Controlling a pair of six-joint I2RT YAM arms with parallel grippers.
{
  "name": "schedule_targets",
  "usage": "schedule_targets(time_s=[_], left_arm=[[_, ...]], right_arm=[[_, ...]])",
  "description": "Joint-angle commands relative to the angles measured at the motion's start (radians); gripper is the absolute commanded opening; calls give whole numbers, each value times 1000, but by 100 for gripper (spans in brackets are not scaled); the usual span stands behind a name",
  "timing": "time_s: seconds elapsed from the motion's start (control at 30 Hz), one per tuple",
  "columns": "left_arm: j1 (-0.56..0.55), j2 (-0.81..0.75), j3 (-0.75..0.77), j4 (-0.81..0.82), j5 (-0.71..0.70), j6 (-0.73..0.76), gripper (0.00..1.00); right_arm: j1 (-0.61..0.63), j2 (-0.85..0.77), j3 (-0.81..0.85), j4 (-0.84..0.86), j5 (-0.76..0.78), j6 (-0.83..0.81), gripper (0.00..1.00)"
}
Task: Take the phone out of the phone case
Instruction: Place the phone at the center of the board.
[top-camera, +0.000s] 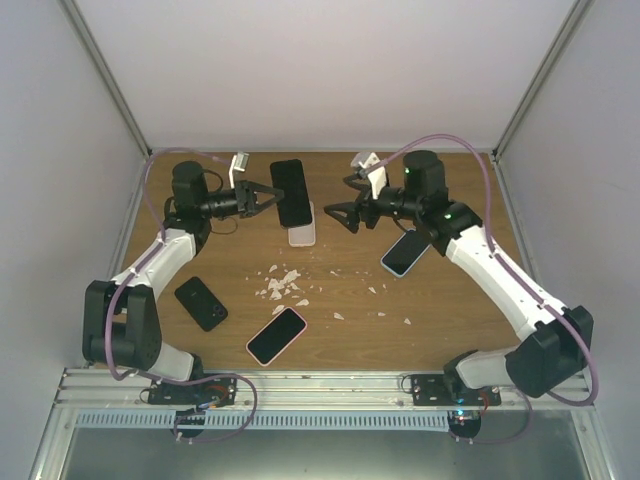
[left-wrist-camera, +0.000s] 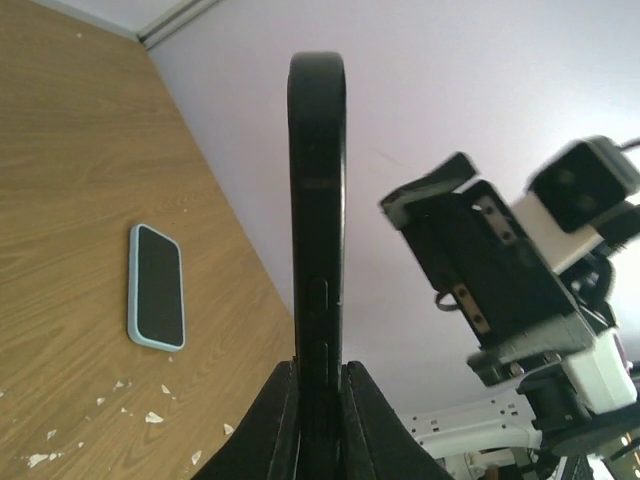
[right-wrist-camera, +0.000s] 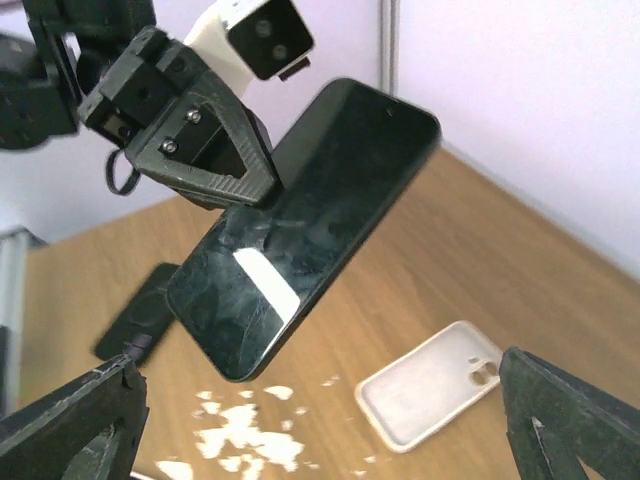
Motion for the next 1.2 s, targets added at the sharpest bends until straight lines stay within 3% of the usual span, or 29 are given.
schedule_targets(time_s=[0.0,0.3,0.57,0.97,1.07,1.17], left_arm=[[-7,-48,-17,221,51,-41,0],[-88,-67,-3,253,56,-35,0],[-134,-60,15,249,59,-24,0],[-152,-56,16,284,42,-45,0],[-154,-48,19,281,37,-46,0],[-153,-45,21,261,27,-34,0]], right_arm=[[-77,-30,-78,123,-242,268,94],[-103,-12,-155,302,-388,478,78],[-103,47,-156,401,-457,607,57],[-85,103,-178,485,-487,705,43],[-79,116,-175,493,-496,716,34],[-78,125,-172,506,-508,731,19]])
